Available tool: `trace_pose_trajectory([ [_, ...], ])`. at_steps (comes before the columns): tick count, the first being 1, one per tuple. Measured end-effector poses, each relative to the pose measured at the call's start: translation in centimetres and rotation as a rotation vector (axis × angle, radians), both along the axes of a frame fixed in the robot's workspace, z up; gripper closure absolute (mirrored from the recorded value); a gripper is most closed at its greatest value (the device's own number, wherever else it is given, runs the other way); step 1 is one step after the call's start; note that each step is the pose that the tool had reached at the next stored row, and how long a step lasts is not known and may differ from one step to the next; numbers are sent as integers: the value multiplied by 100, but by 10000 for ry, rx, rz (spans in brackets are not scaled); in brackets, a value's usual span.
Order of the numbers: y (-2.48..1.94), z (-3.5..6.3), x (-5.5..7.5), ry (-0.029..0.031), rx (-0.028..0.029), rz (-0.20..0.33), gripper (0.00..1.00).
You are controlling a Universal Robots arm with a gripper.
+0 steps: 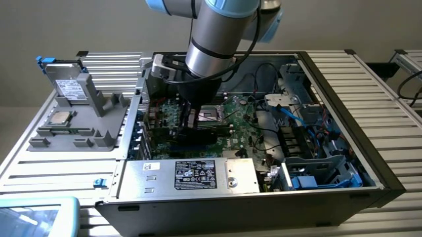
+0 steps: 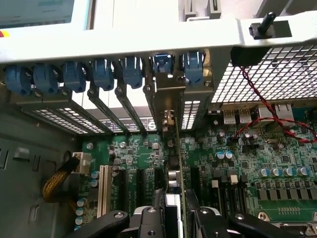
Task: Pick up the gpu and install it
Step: 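Insert the gpu into the slot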
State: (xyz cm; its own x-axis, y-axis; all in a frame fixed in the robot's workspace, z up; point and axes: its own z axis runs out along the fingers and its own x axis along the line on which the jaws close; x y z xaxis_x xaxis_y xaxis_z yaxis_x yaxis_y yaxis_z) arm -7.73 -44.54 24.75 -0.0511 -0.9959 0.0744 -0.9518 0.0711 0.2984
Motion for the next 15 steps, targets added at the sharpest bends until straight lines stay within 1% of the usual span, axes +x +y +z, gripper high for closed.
trace_pose_trajectory([
  [3, 0, 0, 1, -1, 0, 2, 72],
  [7, 0, 49, 16, -1, 2, 2, 72],
  [12, -1, 49, 28, -1, 1, -7, 72],
  [15, -2, 39, 28, 12, -1, -74, 72],
])
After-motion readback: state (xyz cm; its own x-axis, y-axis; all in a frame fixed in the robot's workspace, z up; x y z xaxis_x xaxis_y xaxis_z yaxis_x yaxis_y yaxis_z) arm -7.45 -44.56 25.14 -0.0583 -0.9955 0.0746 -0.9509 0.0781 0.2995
